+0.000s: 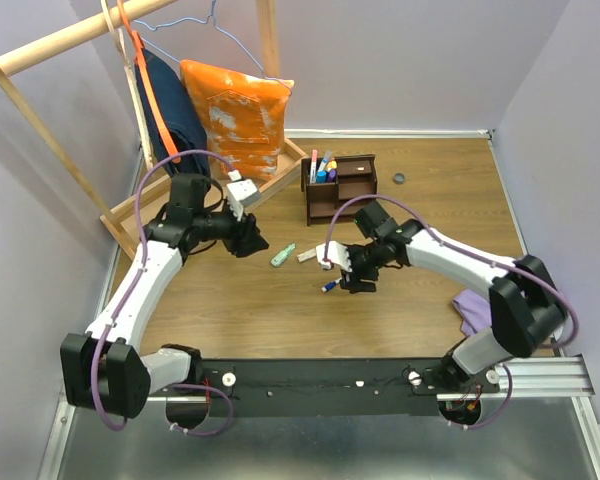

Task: Sort the stationery into containers
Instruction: Pick up the pen from the center of the board.

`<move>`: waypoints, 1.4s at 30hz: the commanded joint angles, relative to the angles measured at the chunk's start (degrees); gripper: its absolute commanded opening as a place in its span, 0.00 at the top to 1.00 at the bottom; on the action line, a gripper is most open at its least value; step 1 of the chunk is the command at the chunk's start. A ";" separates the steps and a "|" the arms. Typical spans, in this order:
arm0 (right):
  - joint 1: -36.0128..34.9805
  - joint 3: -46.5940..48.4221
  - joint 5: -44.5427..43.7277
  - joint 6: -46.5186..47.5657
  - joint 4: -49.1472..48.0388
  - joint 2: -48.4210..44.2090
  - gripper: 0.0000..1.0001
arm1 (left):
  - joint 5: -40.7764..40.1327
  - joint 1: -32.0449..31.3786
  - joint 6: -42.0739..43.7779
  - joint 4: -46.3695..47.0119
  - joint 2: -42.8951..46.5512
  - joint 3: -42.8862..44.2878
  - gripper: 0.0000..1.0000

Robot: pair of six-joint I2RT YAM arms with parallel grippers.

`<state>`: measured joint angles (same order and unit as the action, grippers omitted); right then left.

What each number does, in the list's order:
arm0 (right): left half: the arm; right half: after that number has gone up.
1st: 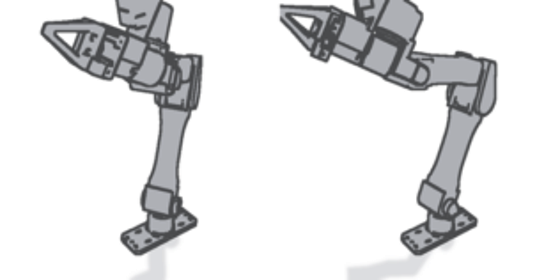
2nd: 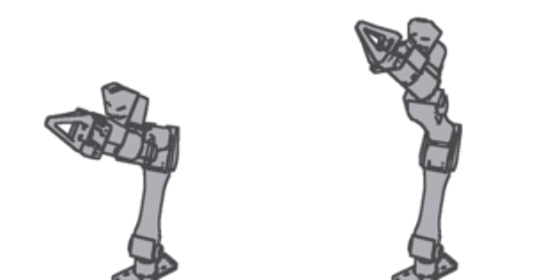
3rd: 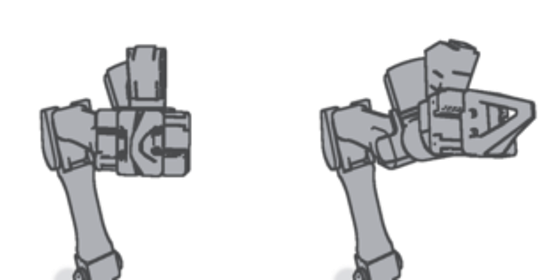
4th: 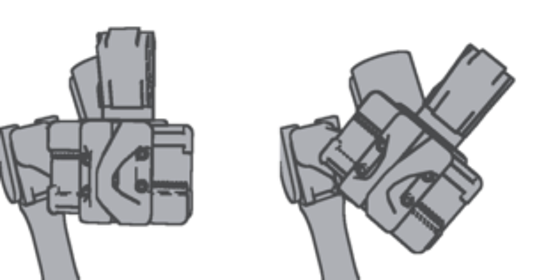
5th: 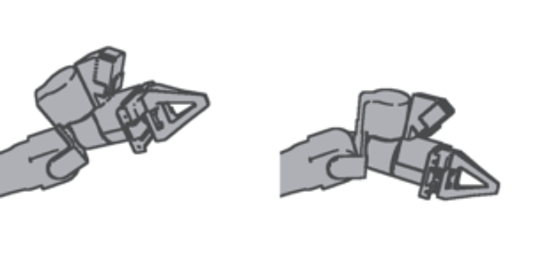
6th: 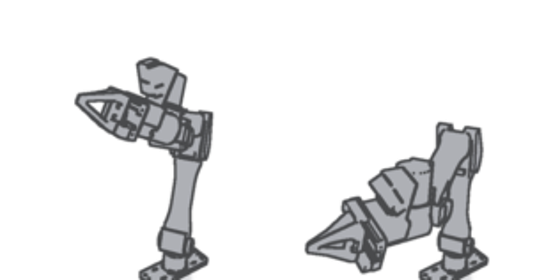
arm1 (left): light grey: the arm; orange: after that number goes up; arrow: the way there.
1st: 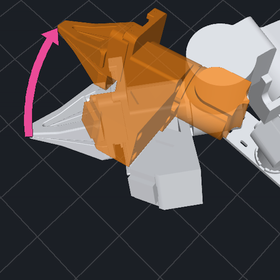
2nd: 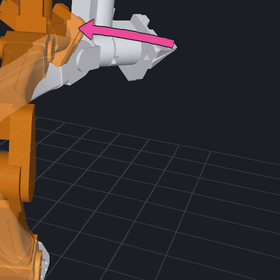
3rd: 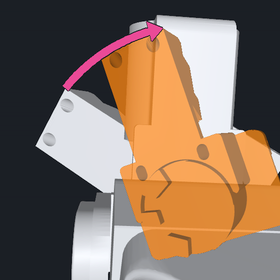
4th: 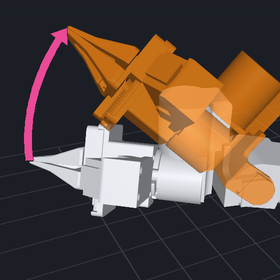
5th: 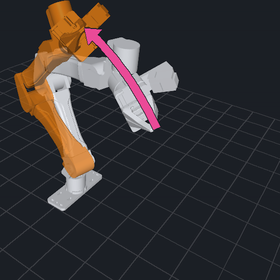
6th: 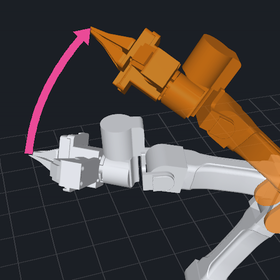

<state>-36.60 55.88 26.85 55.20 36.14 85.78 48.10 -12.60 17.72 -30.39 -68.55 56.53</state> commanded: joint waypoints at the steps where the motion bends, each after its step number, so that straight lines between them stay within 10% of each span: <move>1: -1.81 5.73 0.12 13.79 1.74 5.97 0.29 | 3.23 4.16 -0.14 -2.57 4.65 -1.77 0.41; 26: -7.87 13.64 0.57 14.94 3.32 22.32 0.49 | 5.34 7.59 -2.33 0.95 4.66 -6.17 0.41; 36: -8.31 14.26 -0.13 11.87 4.73 22.77 0.91 | 5.52 7.68 -2.42 1.48 4.04 -6.79 0.41; 42: -8.14 22.59 2.06 -3.82 2.71 14.96 0.99 | 6.92 7.59 -2.42 1.04 3.60 -5.56 0.41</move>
<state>-44.21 70.91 26.81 64.75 40.16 106.91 52.12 -5.30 15.75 -29.61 -64.53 50.46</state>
